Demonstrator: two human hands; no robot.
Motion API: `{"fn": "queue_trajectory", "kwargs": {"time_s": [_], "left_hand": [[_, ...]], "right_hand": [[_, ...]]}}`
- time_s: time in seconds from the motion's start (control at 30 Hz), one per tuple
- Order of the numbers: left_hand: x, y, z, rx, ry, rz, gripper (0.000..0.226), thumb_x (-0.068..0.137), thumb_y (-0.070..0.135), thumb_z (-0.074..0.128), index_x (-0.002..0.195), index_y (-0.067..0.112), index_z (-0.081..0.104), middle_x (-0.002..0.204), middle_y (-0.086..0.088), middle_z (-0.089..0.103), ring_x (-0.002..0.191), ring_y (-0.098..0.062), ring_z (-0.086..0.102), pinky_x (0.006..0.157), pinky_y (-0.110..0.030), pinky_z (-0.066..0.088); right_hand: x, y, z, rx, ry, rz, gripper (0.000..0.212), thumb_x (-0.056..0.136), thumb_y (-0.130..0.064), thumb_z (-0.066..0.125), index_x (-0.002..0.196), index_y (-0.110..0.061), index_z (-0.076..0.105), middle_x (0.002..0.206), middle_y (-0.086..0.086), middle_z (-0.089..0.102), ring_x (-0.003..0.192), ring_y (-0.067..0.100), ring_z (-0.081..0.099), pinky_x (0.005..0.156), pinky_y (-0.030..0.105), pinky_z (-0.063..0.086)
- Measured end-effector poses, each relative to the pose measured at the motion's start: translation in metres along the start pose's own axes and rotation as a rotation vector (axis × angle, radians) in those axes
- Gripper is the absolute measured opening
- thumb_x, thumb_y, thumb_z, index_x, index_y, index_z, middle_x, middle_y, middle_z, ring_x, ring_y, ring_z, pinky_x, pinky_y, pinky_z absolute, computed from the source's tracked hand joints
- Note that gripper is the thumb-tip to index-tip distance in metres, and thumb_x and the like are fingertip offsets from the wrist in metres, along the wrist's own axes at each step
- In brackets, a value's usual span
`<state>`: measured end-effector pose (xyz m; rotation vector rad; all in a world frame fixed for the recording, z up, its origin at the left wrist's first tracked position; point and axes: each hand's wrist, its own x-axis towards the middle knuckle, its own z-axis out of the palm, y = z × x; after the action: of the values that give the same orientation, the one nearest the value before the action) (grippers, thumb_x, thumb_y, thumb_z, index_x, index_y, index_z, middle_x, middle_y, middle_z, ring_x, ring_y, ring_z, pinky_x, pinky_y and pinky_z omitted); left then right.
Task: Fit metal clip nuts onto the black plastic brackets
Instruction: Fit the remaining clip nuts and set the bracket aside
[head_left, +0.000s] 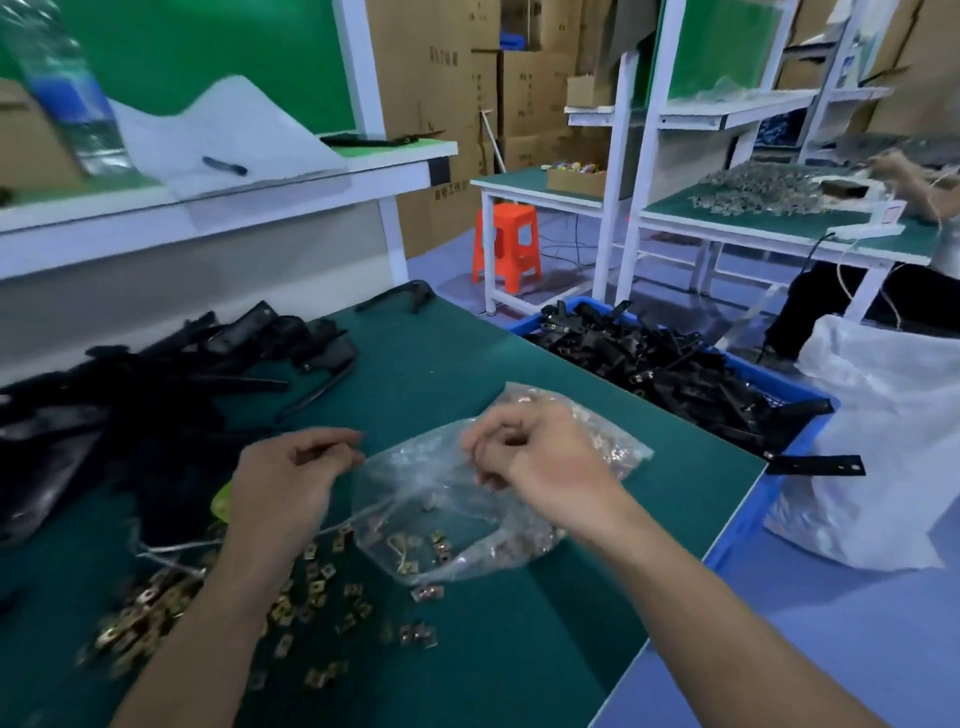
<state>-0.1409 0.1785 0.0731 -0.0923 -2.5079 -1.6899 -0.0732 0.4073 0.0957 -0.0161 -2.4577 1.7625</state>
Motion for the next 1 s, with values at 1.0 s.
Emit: {"fn": "queue_trajectory", "kwargs": {"time_s": [1.0], "left_hand": [[-0.067, -0.151, -0.134, 0.573, 0.171, 0.053, 0.017, 0.088, 0.029, 0.076, 0.102, 0.038, 0.079, 0.101, 0.021, 0.061, 0.102, -0.005, 0.046, 0.083, -0.009, 0.03]], "right_hand": [[0.131, -0.032, 0.306, -0.342, -0.24, -0.035, 0.034, 0.093, -0.035, 0.064, 0.116, -0.009, 0.066, 0.092, 0.008, 0.071, 0.086, 0.025, 0.067, 0.077, 0.041, 0.057]]}}
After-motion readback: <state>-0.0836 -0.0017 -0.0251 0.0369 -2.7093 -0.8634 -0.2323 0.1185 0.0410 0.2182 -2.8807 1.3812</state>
